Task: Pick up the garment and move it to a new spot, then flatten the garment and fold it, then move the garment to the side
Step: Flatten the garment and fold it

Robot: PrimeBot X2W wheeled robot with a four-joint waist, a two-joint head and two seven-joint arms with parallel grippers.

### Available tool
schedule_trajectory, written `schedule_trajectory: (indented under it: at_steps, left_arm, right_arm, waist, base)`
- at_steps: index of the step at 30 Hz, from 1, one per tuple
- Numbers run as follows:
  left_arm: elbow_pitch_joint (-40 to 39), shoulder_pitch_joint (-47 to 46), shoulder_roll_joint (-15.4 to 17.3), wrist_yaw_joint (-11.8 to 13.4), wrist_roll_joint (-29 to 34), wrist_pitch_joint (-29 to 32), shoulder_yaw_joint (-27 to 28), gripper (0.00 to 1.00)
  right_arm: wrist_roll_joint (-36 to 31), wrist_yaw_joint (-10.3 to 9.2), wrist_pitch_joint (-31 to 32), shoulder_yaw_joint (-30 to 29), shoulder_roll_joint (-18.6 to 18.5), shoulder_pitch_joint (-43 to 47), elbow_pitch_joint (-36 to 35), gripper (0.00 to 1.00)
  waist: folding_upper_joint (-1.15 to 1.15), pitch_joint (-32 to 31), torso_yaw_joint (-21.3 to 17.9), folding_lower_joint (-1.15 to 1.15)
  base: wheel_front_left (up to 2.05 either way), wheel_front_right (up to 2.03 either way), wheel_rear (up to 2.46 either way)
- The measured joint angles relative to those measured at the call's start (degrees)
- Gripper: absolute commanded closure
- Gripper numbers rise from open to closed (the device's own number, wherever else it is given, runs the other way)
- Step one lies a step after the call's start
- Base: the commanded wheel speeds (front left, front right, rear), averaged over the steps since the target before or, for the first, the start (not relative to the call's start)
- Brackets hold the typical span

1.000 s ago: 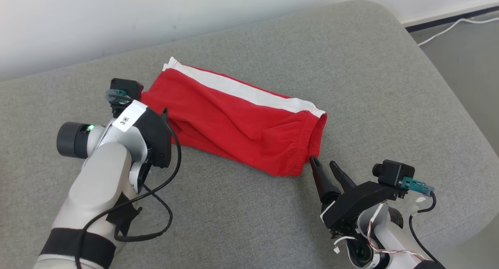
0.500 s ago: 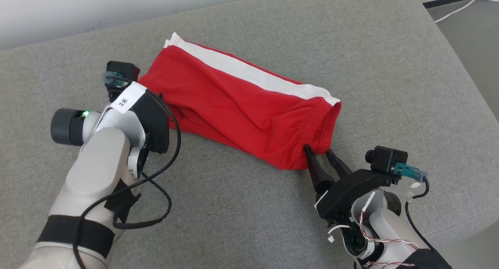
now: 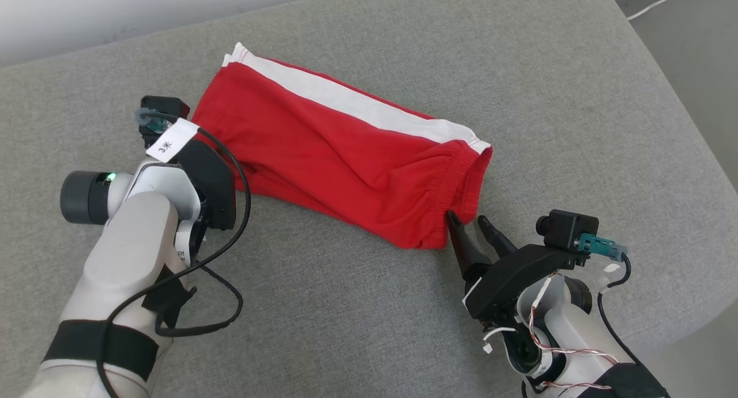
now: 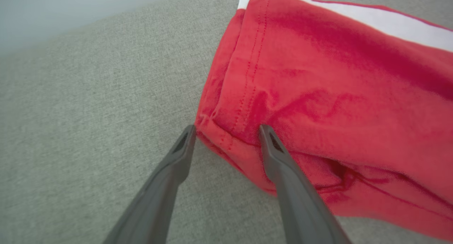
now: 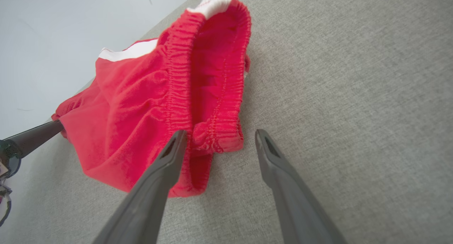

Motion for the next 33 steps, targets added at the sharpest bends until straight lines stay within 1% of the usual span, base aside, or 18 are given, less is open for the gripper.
schedule_trajectory:
  at_steps: [1,2,3,4,5,11,16,20,22,25,33]
  left_arm:
    - [0.0,0.0,0.0,0.0,0.0,0.0,0.1,0.52]
    - [0.0,0.0,0.0,0.0,-0.1,0.1,0.2,0.57]
    - [0.1,0.0,0.0,0.0,-0.3,0.1,0.3,0.7]
    - [0.2,-0.1,-0.1,0.0,-0.5,0.1,0.3,0.91]
    - [0.2,-0.3,-0.1,0.1,-0.5,0.3,0.3,1.0]
    - [0.6,-1.1,-0.1,0.4,-0.5,0.5,0.3,1.0]
    - [1.4,-1.2,-0.2,0.3,-0.7,0.5,0.3,1.0]
    - [1.6,-1.2,-0.4,0.3,-1.0,0.5,0.3,1.0]
    - [1.7,-1.2,-0.5,-0.2,-1.0,0.5,0.3,1.0]
    - [1.9,-1.2,-0.7,-0.2,-1.0,0.5,0.3,1.0]
    - [2.8,-1.1,-1.2,-1.1,-1.3,0.0,0.2,1.0]
  right_arm:
    - [-0.1,0.0,0.0,0.0,0.0,0.0,-0.1,0.0]
    - [-0.2,0.0,0.0,-0.1,0.0,0.0,-0.1,0.0]
    - [-0.3,0.0,0.1,-0.3,0.0,0.0,-0.2,0.0]
    - [-0.3,0.0,0.1,-0.5,0.0,0.0,-0.3,0.0]
    - [-0.3,0.0,0.1,-0.7,0.0,0.0,-0.5,0.0]
    - [-0.6,0.0,0.5,-1.3,0.1,0.0,-1.2,0.0]
    - [-2.8,0.0,1.0,-1.3,0.1,0.2,-1.8,0.0]
    - [-4.3,0.0,2.2,-0.1,0.1,1.0,-2.6,0.0]
    - [-4.6,0.0,3.2,0.8,0.1,1.2,-2.7,0.0]
    - [-6.8,0.0,3.7,1.3,-0.1,1.4,-3.1,0.0]
    - [-11.2,0.0,4.6,-1.2,-3.6,3.8,-5.2,0.0]
  waist:
    - [0.0,0.1,-0.2,0.0]
    - [0.0,0.2,-0.3,0.0]
    - [0.0,0.4,-0.4,0.0]
    - [0.0,0.5,-0.6,0.0]
    - [0.0,0.6,-0.6,0.0]
    - [0.0,1.0,-0.8,0.0]
    - [0.0,0.7,-0.4,-0.01]
    - [0.0,0.5,-0.2,-0.01]
    - [0.0,0.5,-0.1,-0.01]
    - [0.0,0.3,0.1,-0.01]
    - [0.0,-1.2,0.2,-0.01]
  base:
    - [0.0,0.0,0.0]
    - [0.0,0.0,0.0]
    - [0.0,0.0,0.0]
    - [0.0,0.0,0.0]
    - [0.0,0.0,0.0]
    - [0.0,0.0,0.0]
    - [0.0,0.0,0.0]
    - [0.0,0.0,0.0]
    - [0.0,0.0,0.0]
    - [0.0,0.0,0.0]
    - [0.0,0.0,0.0]
